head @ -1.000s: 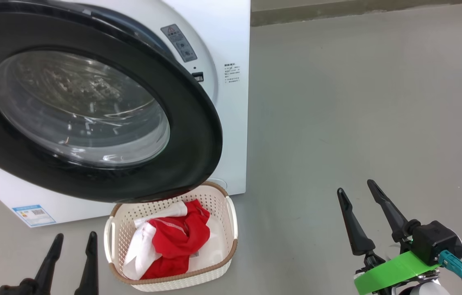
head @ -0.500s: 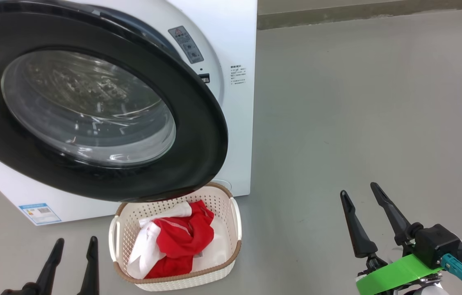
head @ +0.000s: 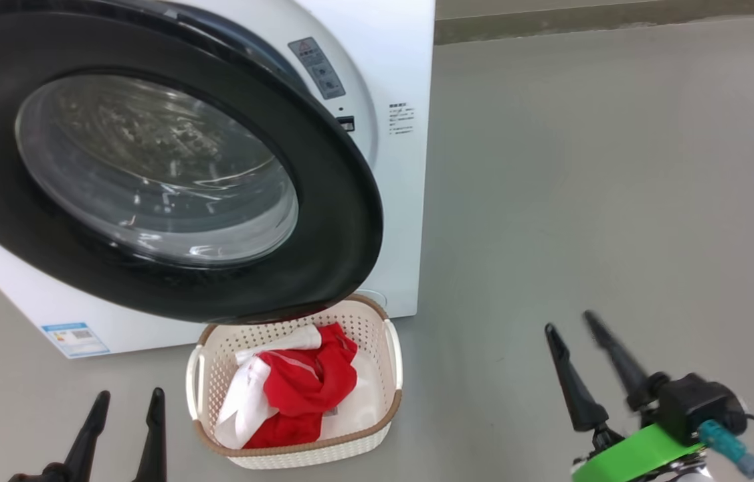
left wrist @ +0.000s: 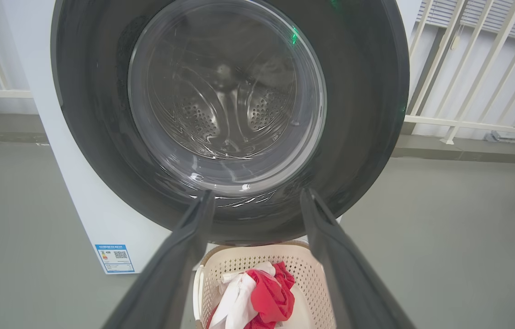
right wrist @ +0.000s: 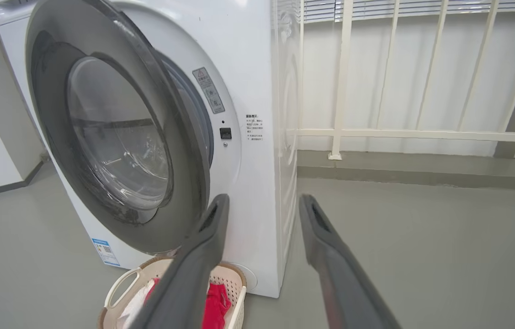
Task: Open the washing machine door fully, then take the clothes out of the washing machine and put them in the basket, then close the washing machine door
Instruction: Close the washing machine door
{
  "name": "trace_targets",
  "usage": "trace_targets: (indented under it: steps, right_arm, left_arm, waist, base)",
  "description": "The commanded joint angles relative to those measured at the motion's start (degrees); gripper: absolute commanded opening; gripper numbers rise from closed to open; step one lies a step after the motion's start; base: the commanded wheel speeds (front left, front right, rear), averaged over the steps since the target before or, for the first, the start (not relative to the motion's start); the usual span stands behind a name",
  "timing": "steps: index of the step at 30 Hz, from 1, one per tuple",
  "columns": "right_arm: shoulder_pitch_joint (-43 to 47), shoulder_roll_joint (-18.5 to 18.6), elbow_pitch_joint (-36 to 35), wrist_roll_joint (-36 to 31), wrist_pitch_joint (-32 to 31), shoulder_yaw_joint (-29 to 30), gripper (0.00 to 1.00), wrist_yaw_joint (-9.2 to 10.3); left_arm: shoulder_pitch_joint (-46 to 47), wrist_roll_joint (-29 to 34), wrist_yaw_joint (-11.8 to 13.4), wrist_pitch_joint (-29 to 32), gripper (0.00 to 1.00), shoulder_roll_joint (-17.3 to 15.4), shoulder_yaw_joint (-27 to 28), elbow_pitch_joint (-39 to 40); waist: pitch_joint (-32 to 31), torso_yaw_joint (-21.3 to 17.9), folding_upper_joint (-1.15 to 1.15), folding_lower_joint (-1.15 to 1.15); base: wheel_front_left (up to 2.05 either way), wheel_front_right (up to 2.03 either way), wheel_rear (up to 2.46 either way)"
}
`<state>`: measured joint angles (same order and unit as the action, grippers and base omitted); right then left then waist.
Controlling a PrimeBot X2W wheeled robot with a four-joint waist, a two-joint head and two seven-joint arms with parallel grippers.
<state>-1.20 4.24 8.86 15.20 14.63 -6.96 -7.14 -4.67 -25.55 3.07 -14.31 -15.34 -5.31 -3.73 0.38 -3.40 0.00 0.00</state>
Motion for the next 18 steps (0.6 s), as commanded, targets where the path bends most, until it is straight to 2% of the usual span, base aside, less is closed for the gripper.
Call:
trace_targets:
  steps: [1,10,18]
  right_arm:
    - [-1.85,1.18,-0.57,-1.04,0.37,-2.52,0.0,-0.35]
    - [-8.08,2.62,4.45,-0.05,0.37,-9.6,0.0,-0.35]
    - [-18.19,2.92,12.04,3.34,0.37,-16.23,0.0,-0.35]
  left_arm:
    - [1.96,0.74,-0.46,-0.69,1.0,-0.56,2.37,1.1]
    - [3.42,1.17,-0.96,-0.46,1.0,0.19,0.59,1.17]
    - [4.84,0.28,-1.44,0.35,1.0,1.27,-0.93,2.51]
  waist:
    - [0.2,0.61,0.0,0.0]
    - [1.38,4.12,0.0,0.0]
    - [3.9,8.19,0.0,0.0]
  base:
    - [0.0,0.0,0.0]
    - [0.0,0.0,0.0]
    - [0.0,0.0,0.0]
